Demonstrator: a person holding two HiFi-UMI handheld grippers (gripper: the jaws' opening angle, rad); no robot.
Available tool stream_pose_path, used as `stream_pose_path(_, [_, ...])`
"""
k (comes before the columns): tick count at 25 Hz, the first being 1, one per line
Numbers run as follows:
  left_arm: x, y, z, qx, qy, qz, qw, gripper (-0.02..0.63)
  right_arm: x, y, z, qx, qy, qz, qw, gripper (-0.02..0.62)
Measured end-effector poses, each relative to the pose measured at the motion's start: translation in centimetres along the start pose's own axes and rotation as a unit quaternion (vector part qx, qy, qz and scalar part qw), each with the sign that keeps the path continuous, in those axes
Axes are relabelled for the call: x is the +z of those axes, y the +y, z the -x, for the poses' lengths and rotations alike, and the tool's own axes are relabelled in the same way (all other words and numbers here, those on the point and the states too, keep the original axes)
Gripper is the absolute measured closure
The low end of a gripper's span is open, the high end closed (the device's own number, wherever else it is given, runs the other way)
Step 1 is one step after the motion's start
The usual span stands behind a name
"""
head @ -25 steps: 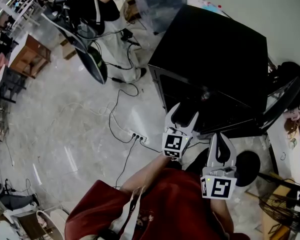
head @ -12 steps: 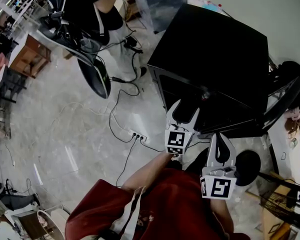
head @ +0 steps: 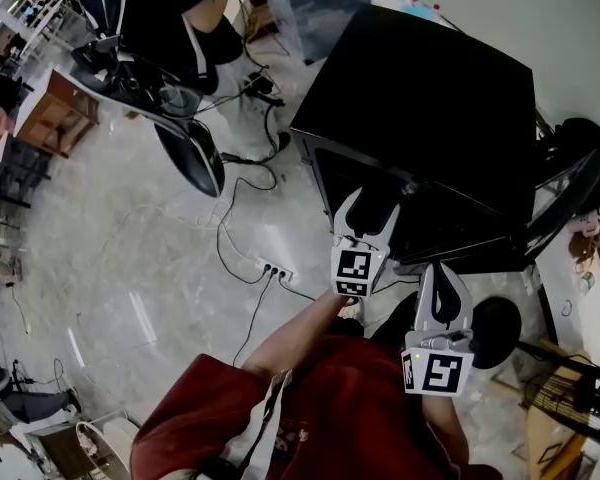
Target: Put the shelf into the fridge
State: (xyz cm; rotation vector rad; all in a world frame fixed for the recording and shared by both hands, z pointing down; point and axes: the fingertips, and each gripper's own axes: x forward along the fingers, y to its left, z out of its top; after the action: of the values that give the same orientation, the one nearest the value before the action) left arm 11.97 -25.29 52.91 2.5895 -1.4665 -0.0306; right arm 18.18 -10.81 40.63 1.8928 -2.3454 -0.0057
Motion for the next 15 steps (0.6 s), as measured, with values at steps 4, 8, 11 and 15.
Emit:
stream_pose_path(4, [0.1, 0.2, -0.8, -0.003, 0.001, 0.007, 1.0, 0.31, 0.4, -0.2, -0.2, 0.0, -0.001, -0.001, 1.0, 0.595])
stream_pose_path(8, [0.1, 0.1, -1.5, -0.008, 0.007, 0.017, 0.9998, 0.31, 0.7, -0.5, 0.0, -0.004, -0.001, -0.006, 1.0, 0.595])
stream_pose_path(11, [0.3, 0.1, -1.8, -0.011, 0.006, 0.014, 0.9998, 0.31, 0.9, -0.6, 0.1, -0.009, -0.002, -0.009, 1.0, 0.595])
stream_pose_path(15, [0.5, 0.4, -2.5, -0.014, 0.006, 0.0, 0.9999, 0.308, 0.8, -0.6, 0.0, -0.009, 0.0, -0.006, 1.0, 0.595])
